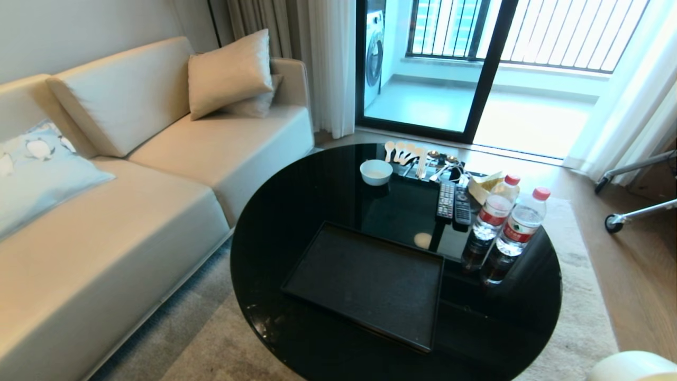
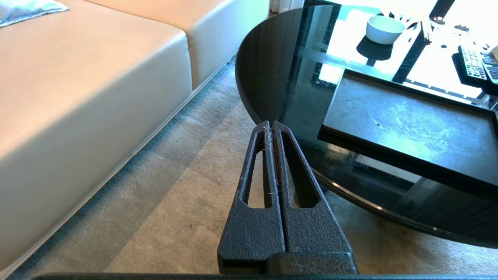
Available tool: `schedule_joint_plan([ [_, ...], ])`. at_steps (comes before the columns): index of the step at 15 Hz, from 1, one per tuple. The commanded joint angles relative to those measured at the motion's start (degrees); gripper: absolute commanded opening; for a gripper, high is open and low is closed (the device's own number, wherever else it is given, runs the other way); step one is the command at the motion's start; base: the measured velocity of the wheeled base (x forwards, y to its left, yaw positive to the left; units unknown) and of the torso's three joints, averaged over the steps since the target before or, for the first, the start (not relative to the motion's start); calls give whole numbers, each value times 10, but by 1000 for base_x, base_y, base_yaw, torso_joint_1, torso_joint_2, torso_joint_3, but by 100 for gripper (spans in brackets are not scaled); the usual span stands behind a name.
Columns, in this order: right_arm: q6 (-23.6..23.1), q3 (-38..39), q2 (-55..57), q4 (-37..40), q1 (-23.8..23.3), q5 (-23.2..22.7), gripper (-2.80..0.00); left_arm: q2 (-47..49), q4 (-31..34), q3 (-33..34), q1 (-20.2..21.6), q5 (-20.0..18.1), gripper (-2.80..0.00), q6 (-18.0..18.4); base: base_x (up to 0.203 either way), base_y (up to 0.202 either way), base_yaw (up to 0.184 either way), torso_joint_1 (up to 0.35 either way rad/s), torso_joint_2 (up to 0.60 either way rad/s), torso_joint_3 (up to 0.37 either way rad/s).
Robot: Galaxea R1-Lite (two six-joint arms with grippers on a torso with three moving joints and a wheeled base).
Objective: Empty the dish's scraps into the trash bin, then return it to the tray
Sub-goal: Put the bowl back to the table
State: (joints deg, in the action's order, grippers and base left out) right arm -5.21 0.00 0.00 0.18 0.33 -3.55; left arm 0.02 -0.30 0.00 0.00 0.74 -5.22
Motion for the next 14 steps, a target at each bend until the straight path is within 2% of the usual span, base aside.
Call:
schedule_joint_plan([
  [1, -1, 0, 1, 0, 0, -1, -280, 0, 0, 0, 0, 0, -280, 0, 0, 0, 0, 0, 0, 0],
  [7, -3, 0, 1, -1, 0, -1, -280, 0, 0, 0, 0, 0, -280, 0, 0, 0, 0, 0, 0, 0],
  [10, -23, -6, 0, 0, 0, -1, -280, 0, 0, 0, 0, 0, -280, 0, 0, 0, 0, 0, 0, 0],
  [14, -40, -96, 53, 28, 0, -47, -280, 0, 0, 0, 0, 0, -280, 0, 0, 0, 0, 0, 0, 0],
])
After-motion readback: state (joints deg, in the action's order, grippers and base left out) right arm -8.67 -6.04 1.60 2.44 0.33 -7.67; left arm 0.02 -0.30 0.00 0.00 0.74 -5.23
